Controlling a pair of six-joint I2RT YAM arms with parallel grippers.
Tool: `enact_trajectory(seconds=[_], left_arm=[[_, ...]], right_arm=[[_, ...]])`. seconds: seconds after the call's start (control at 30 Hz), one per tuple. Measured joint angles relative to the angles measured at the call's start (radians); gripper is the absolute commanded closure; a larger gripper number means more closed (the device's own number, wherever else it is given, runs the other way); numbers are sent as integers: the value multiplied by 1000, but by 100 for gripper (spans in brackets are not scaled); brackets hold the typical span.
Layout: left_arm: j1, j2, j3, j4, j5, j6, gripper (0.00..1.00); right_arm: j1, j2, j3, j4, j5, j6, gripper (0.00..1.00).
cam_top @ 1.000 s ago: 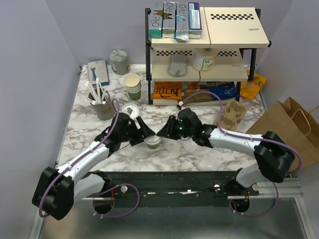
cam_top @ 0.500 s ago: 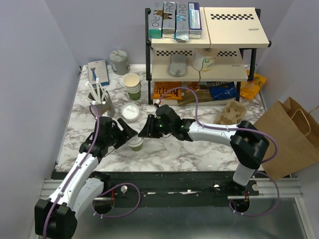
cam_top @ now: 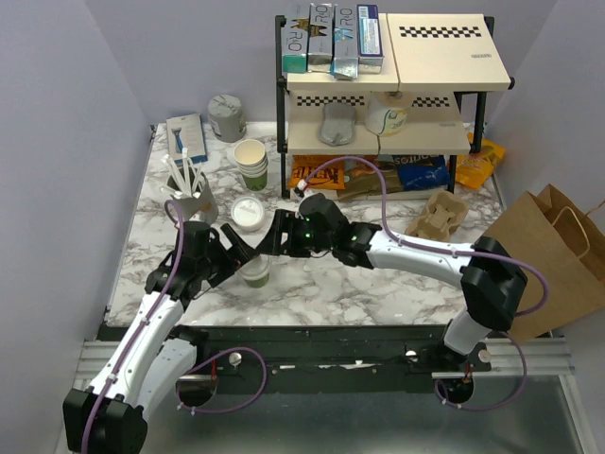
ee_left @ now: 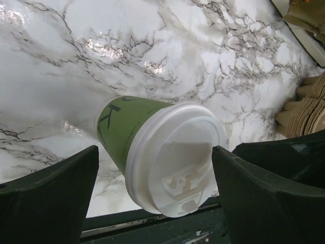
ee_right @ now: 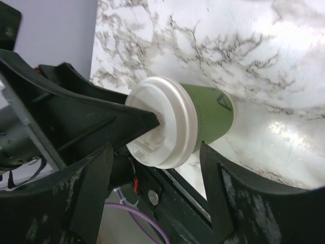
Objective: Pack the takeout coffee
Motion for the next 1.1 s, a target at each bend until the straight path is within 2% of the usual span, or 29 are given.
enact_trajectory(seconds=[0.23, 0.33, 0.4, 0.6, 0.73, 0.9, 1.1], left_arm=[[0, -5, 97, -79, -23, 19, 1], [0, -16, 184, -130, -57, 30, 1], [0, -26, 250, -167, -92, 34, 1], [0, -51, 351, -208, -161, 71, 1], [0, -55, 354, -208, -150, 86, 1], [0, -40, 348, -205, -127, 97, 1], [0, -34, 336, -205, -96, 109, 1]], right_arm=[[-13, -154, -9, -73, 121, -28, 7], [-54, -319, -88, -123, 216, -38, 0], [-99, -439, -157, -174, 288, -38, 0], [-385, -835, -397, -468, 498, 13, 0], [-544, -990, -479, -613, 572, 19, 0], [-706, -980, -495, -673, 591, -15, 1], [-813, -835, -491, -643, 575, -89, 8]])
